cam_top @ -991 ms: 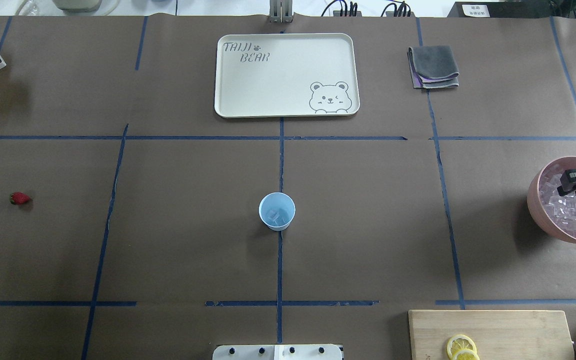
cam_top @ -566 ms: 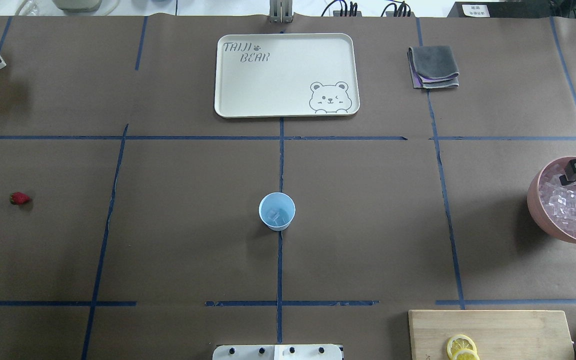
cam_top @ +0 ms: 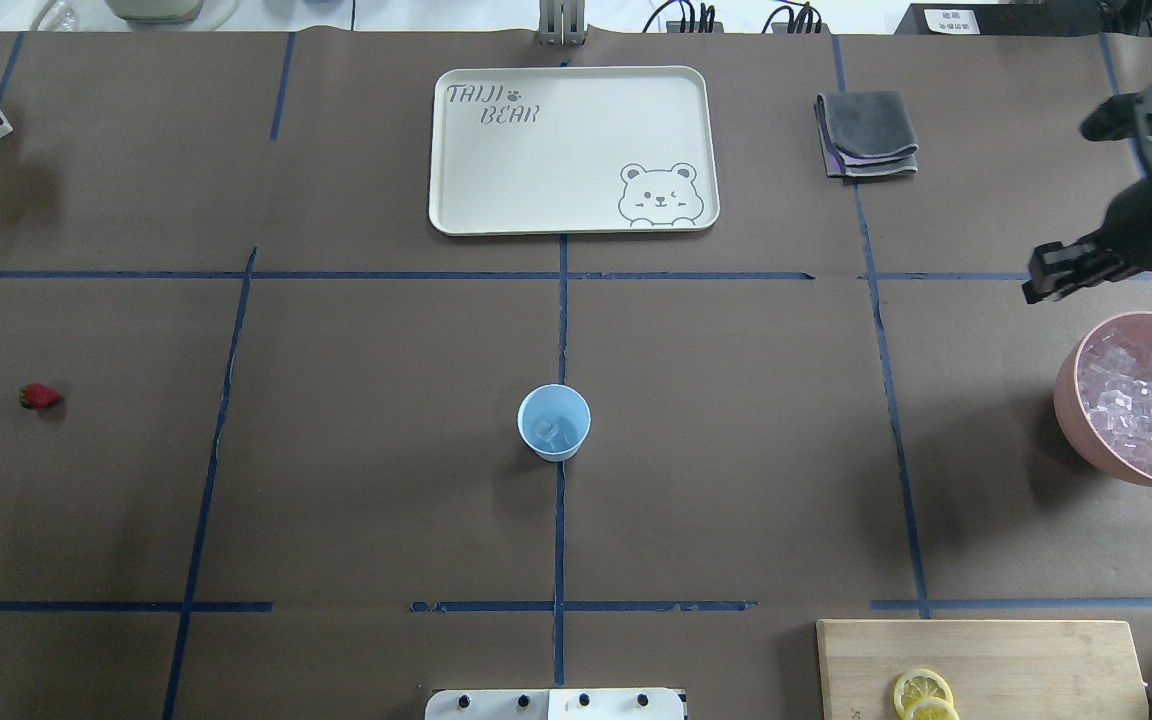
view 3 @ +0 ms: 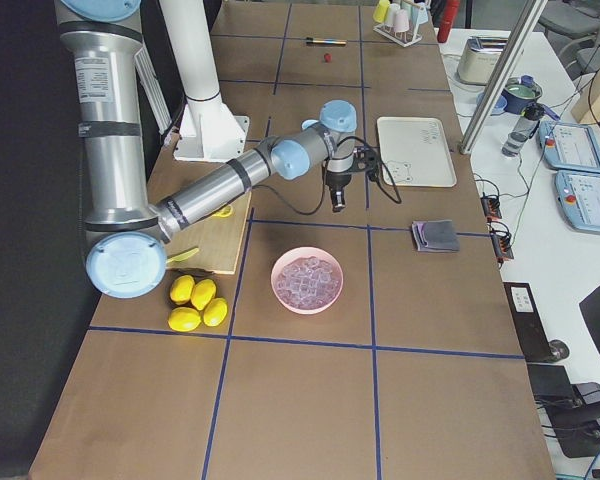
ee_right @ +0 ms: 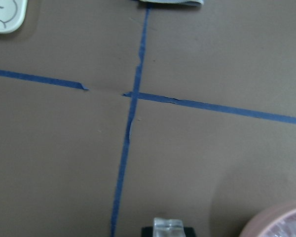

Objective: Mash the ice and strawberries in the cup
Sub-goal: 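Carry the ice cube with the right gripper over the light-blue cup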

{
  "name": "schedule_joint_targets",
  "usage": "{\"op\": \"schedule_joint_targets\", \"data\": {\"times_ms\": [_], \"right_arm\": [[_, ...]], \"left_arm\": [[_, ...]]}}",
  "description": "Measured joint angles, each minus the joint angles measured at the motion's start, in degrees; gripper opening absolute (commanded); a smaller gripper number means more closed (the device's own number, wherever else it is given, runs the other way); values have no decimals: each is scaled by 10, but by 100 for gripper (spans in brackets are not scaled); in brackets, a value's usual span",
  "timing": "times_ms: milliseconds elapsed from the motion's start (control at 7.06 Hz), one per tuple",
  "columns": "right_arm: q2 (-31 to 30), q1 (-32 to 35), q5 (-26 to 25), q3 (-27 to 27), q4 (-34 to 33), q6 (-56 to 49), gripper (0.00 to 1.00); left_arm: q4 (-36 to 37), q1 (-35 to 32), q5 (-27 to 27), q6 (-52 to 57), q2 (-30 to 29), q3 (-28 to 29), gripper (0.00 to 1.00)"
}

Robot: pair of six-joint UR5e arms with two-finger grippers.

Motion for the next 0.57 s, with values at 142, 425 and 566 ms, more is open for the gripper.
{"op": "schedule_joint_targets", "data": {"times_ms": [142, 425, 566], "right_arm": [[79, -53, -37, -15, -51, 39, 0], [179, -152, -107, -37, -82, 157, 0], [211, -197, -140, -45, -85, 196, 0]], "left_arm": [[0, 0, 0, 0, 0, 1, 100], [0, 0, 0, 0, 0, 3, 100], [0, 0, 0, 0, 0, 5, 100]]}}
